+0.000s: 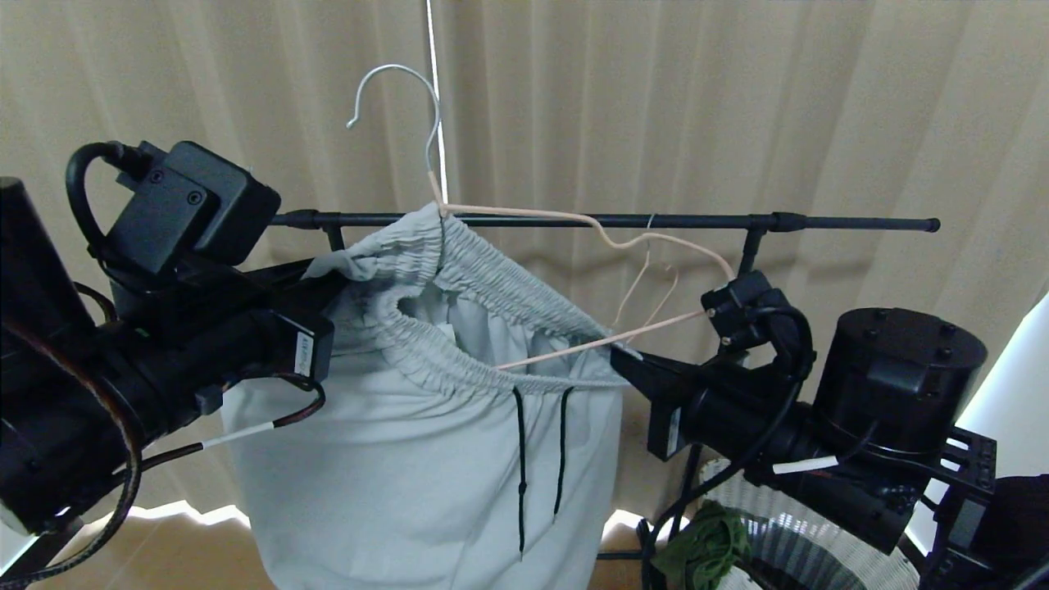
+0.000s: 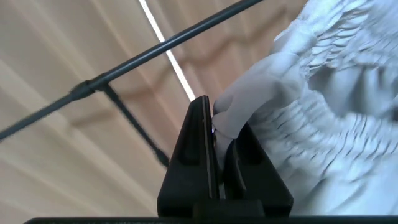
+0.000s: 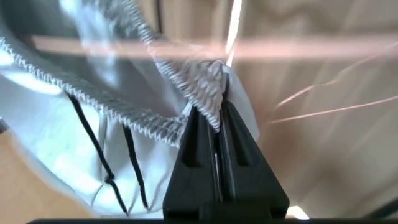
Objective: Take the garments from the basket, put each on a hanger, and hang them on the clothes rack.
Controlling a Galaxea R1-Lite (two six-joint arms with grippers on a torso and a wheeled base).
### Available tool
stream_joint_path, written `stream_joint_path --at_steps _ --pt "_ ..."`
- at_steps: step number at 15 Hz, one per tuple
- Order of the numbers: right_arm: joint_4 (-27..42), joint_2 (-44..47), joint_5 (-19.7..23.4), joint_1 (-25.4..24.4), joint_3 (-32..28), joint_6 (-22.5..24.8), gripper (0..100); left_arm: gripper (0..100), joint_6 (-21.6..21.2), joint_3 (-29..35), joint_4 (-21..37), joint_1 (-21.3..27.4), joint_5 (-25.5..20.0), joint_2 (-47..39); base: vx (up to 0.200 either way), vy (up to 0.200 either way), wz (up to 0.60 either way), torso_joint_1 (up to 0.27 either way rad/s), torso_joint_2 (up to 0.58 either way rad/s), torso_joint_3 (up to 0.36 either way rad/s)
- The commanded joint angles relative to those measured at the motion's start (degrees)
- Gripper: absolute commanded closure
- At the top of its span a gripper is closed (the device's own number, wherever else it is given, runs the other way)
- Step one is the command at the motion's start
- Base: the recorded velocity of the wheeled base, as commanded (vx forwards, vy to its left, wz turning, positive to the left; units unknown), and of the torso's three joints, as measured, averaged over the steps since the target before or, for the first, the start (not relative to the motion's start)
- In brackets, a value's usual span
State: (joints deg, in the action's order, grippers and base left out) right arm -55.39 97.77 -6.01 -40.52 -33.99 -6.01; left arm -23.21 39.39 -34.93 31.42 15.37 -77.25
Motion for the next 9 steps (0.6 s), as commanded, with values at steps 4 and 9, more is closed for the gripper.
stream_joint_path --at_steps 4,9 --pt "0.02 -0.65 0.03 5.19 -0.64 0.03 100 100 -2.54 -2.39 -0.05 -1.00 0.10 1.14 0.000 0.000 0.00 0.000 0.00 0.000" --pt "0.11 -0.74 0.12 6.95 -0.64 0.03 100 100 -9.57 -5.73 -0.14 -6.19 0.01 3.42 0.000 0.000 0.00 0.000 0.00 0.000"
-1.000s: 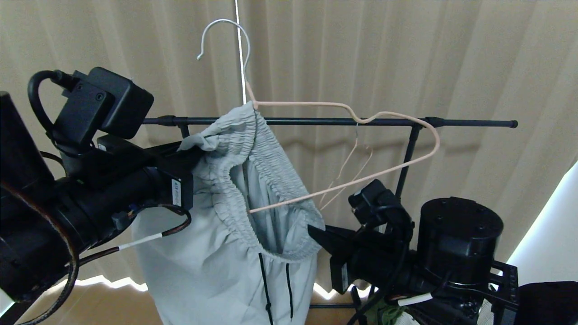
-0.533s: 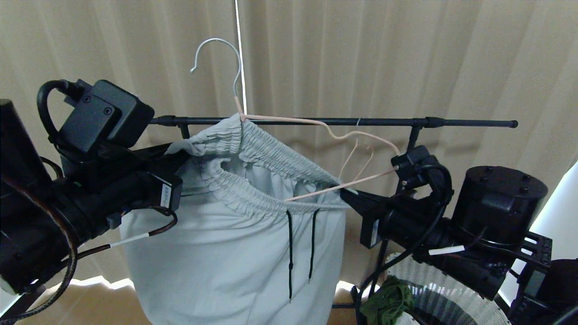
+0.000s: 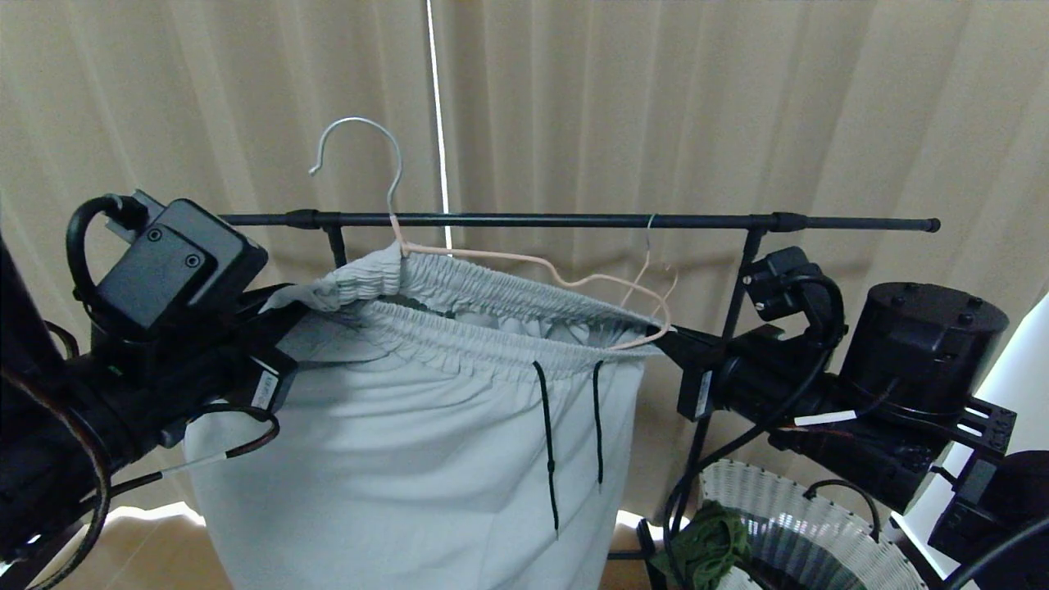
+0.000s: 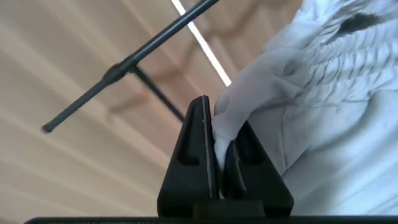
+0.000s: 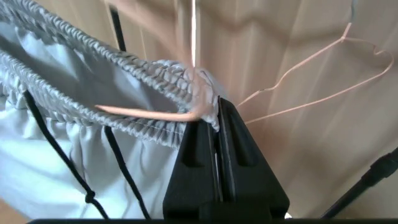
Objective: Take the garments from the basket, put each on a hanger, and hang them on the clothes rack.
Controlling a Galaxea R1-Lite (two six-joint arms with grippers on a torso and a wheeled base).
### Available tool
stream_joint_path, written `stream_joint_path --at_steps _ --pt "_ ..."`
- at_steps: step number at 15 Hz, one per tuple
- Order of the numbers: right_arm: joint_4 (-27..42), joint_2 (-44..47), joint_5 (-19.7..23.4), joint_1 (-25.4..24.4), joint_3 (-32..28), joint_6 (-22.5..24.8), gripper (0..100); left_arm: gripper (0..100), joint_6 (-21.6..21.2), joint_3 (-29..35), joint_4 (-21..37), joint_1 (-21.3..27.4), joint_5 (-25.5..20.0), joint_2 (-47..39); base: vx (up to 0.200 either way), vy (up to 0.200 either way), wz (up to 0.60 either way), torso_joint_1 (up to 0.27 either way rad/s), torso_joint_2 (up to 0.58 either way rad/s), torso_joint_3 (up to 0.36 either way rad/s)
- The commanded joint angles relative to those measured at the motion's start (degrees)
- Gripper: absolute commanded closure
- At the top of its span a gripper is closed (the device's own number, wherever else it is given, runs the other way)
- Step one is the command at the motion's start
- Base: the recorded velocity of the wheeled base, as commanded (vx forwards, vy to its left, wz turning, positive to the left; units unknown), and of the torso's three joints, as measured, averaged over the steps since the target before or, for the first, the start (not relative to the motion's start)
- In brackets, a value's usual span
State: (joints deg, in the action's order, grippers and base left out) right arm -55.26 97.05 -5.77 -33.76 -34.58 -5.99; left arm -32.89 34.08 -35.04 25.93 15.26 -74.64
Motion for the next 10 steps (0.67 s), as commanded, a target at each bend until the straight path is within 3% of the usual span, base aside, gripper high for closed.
stream_joint_path --at_steps 1,8,10 --pt "0.06 0.07 -0.12 0.18 -0.04 0.01 100 100 -0.95 -0.42 -0.03 -1.76 0.03 1.17 0.000 0.000 0.00 0.000 0.00 0.000" --pt "1.30 -0.90 0.23 0.18 -0.31 0.18 100 100 -7.80 -3.94 -0.03 -5.63 0.03 2.84 0.000 0.000 0.00 0.000 0.00 0.000" --pt "5.51 -2.48 0.32 0.18 -0.92 0.18 100 100 -9.65 -5.08 -0.56 -7.03 0.03 3.28 0.000 0.000 0.00 0.000 0.00 0.000"
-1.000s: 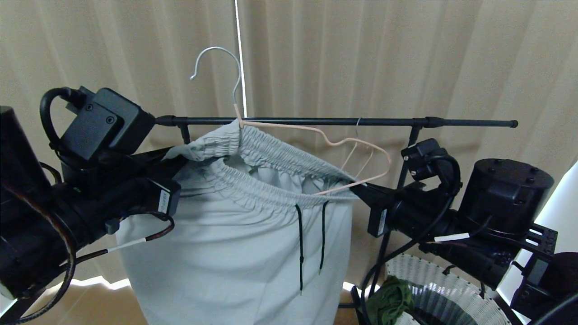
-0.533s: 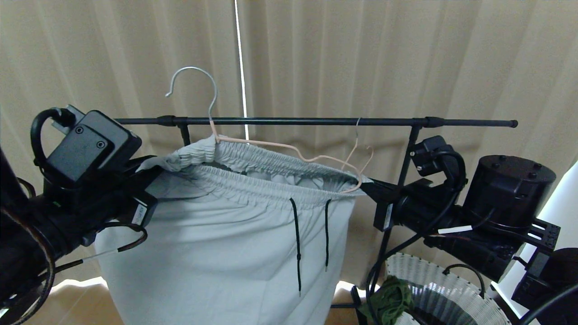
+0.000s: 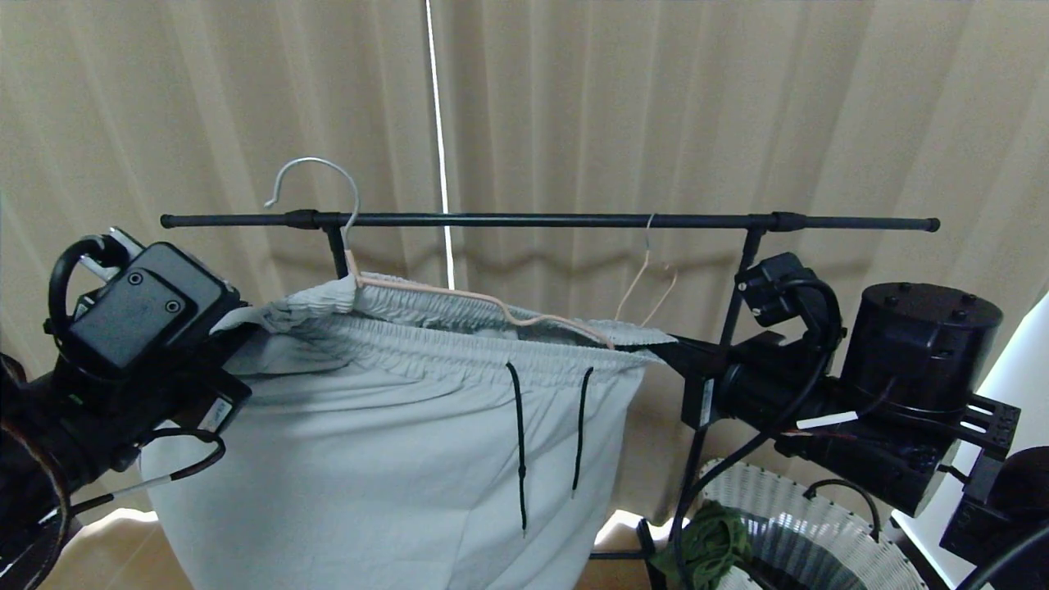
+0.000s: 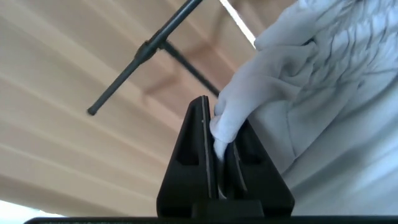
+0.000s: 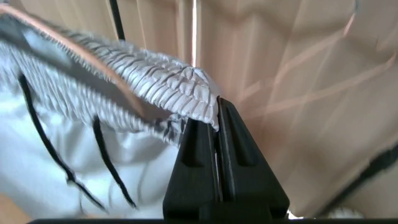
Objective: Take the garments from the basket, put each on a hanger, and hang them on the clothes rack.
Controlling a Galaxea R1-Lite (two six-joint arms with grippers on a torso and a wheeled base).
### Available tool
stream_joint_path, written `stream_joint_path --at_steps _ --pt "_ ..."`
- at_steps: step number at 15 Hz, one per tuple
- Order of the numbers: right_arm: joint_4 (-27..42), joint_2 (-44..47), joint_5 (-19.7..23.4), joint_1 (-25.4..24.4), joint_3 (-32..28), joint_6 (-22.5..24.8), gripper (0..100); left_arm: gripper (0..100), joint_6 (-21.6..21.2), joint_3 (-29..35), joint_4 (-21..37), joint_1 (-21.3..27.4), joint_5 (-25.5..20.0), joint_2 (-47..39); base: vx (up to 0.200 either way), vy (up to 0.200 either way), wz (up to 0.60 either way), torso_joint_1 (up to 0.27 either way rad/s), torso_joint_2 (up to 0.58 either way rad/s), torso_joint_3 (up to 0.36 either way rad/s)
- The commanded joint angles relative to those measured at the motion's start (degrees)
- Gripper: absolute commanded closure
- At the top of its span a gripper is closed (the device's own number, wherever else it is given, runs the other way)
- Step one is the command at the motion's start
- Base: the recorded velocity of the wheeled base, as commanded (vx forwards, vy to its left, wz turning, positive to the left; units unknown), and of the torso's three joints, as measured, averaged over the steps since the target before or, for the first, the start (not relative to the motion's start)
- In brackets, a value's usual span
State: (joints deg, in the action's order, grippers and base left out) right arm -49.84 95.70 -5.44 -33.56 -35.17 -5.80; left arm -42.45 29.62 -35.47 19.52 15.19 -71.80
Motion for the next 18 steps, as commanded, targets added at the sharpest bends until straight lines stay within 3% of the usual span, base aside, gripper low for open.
stream_joint_path --at_steps 1,2,3,5,7,9,11,12,15,18 --pt "2.99 -1.92 -0.01 -0.01 -1.13 0.00 100 100 -1.32 -2.03 -1.44 -0.53 0.02 0.52 0.000 0.000 0.00 0.000 0.00 0.000" --pt "2.99 -1.92 -0.01 -0.01 -1.13 0.00 100 100 -1.32 -2.03 -1.44 -0.53 0.02 0.52 0.000 0.000 0.00 0.000 0.00 0.000" --pt "8.61 -3.24 -0.01 -0.54 -3.24 0.09 100 100 -3.78 -4.22 -4.52 -0.44 0.02 0.35 0.000 0.000 0.00 0.000 0.00 0.000" --pt "13.62 -4.20 -0.01 -3.79 -5.70 0.09 100 100 -4.22 -4.49 -5.92 -0.27 0.02 -0.71 0.000 0.000 0.00 0.000 0.00 0.000" --pt "14.59 -4.20 -0.01 -5.90 -6.84 0.09 100 100 -4.22 -4.40 -5.92 -0.27 0.02 -1.15 0.000 0.000 0.00 0.000 0.00 0.000" --pt "14.77 -3.50 0.25 -11.44 -7.46 2.11 100 100 -4.13 -4.40 -5.92 -0.27 0.02 -1.67 0.000 0.000 0.00 0.000 0.00 0.000" --pt "14.85 -2.88 0.25 -11.88 -6.75 4.22 100 100 -3.78 -3.78 -5.92 -0.27 0.10 -1.76 0.000 0.000 0.00 0.000 0.00 0.000" --pt "14.68 -2.09 0.25 -11.88 -6.14 4.48 0 100 -3.61 -3.52 -6.54 -0.27 0.10 -1.76 0.000 0.000 0.00 0.000 0.00 0.000" --pt "14.15 -1.92 0.34 -11.88 -5.52 4.92 0 100 -1.15 -3.52 -6.98 -0.18 0.19 -2.73 0.000 0.000 0.00 0.000 0.00 0.000" --pt "14.24 -2.36 1.66 -11.44 -6.31 13.98 0 100 4.22 -1.32 -6.98 0.17 0.37 -5.28 0.000 0.000 0.00 0.000 0.00 0.000"
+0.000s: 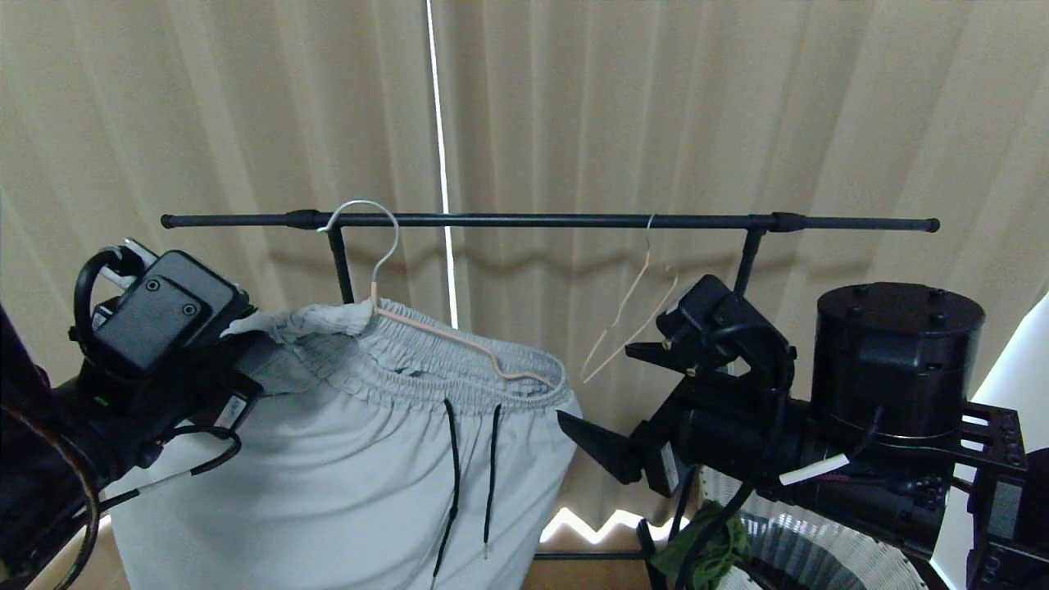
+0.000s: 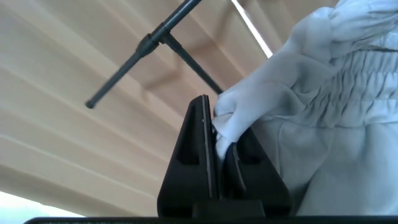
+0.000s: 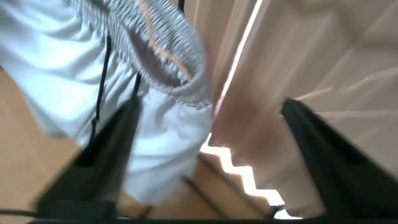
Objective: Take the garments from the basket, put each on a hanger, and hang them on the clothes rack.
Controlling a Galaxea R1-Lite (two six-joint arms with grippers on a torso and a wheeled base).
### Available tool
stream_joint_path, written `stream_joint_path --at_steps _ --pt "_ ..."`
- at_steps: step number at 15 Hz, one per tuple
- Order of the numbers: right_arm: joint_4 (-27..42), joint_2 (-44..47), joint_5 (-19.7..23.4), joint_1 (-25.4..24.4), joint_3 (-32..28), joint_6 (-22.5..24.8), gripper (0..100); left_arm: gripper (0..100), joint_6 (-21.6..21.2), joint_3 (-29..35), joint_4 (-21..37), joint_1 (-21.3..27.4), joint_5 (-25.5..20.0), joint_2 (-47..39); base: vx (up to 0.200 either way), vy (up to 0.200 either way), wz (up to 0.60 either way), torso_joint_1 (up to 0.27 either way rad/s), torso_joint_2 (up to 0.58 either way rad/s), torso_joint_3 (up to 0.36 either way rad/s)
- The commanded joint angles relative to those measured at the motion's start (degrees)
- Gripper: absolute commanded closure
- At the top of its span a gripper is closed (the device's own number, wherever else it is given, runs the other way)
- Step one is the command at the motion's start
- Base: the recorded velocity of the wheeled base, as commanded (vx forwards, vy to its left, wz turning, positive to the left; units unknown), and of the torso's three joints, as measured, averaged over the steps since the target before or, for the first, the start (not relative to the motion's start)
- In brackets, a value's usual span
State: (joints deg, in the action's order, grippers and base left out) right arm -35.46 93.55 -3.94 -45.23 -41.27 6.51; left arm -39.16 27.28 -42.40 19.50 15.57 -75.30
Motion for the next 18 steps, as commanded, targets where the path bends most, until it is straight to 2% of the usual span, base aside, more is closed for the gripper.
stream_joint_path --at_steps 1,3,5,7,12,18 --pt "-0.13 -0.30 0.16 0.05 -0.31 2.63 0 100 2.68 1.55 -0.05 0.53 0.17 -2.31 0.000 0.000 0.00 0.000 0.00 0.000" --pt "-0.22 1.11 -0.02 -0.21 -2.24 6.32 0 100 5.93 1.37 -0.05 2.20 0.25 -2.31 0.000 0.000 0.00 0.000 0.00 0.000" --pt "-0.84 3.66 -0.28 -0.21 -6.28 11.42 0 100 6.72 0.23 -0.05 2.91 0.25 -1.69 0.000 0.000 0.00 0.000 0.00 0.000" --pt "-0.92 6.38 -0.63 -0.83 -9.89 13.79 0 100 7.96 -0.74 -0.05 3.79 0.17 -1.16 0.000 0.000 0.00 0.000 0.00 0.000" --pt "-1.01 10.16 -1.51 -3.11 -13.67 14.76 0 100 10.24 -1.00 -0.05 8.09 0.17 -0.37 0.000 0.000 0.00 0.000 0.00 0.000" --pt "-1.19 10.60 -1.51 -3.11 -14.11 14.58 0 100 10.33 -1.18 -0.05 9.50 0.08 0.24 0.000 0.000 0.00 0.000 0.00 0.000"
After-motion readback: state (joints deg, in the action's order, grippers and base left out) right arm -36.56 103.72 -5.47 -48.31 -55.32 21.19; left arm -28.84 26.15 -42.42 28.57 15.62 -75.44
